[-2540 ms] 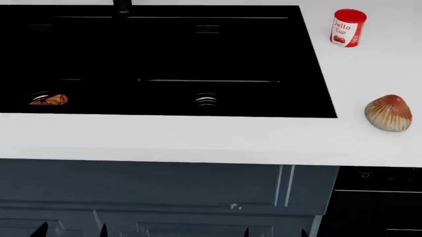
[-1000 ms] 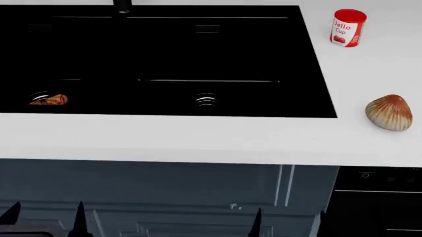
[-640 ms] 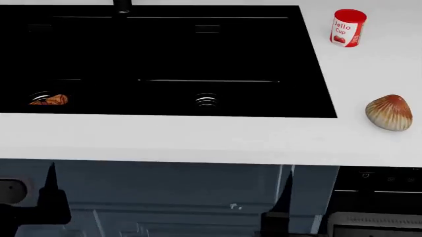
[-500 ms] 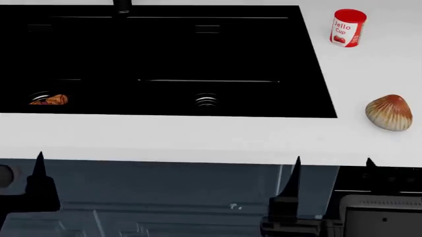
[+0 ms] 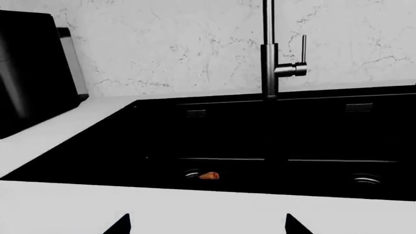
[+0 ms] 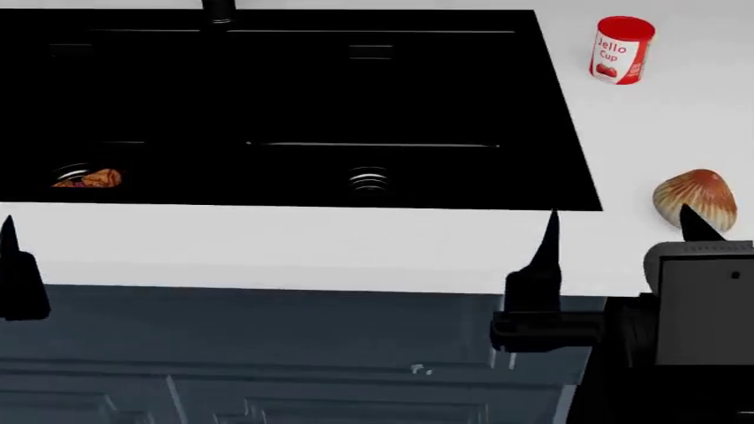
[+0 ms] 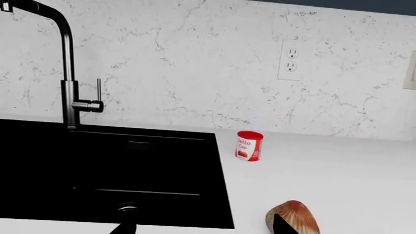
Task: Pick the scallop from the counter and place it in the sink
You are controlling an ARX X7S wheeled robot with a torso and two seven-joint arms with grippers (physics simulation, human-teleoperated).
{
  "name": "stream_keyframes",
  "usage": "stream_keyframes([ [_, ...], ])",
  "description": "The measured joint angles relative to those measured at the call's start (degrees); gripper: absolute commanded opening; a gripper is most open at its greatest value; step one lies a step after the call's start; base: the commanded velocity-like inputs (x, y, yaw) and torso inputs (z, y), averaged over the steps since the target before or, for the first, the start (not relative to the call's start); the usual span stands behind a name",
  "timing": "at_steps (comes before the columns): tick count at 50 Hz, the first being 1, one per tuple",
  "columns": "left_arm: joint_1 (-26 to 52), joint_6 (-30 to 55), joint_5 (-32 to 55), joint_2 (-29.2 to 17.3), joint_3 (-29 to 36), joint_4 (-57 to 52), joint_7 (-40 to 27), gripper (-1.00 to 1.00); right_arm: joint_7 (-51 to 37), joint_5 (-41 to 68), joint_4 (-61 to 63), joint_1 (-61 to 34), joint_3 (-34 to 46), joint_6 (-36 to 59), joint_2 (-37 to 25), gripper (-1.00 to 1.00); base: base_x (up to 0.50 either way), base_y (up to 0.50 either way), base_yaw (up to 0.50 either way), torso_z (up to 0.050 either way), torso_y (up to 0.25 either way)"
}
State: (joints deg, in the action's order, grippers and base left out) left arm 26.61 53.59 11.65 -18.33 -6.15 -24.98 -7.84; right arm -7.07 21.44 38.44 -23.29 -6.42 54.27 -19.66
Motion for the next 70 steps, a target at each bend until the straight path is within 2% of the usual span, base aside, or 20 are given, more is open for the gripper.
stream_keyframes([
  [55,0.24,0.76,2.11,-0.45,-0.53,-1.23,0.01,1.0,-0.17,4.35,1.44,-0.85,-2.54,0.9,1.03,1.0,0.35,0.01,0.0,0.0,0.0],
  [70,0.01,0.42,2.36,-0.54,-0.37,-0.92,-0.11,1.0,-0.74,5.44,2.25,-0.4,-3.01,2.16,0.93,1.0,0.03,0.0,0.0,0.0,0.0],
])
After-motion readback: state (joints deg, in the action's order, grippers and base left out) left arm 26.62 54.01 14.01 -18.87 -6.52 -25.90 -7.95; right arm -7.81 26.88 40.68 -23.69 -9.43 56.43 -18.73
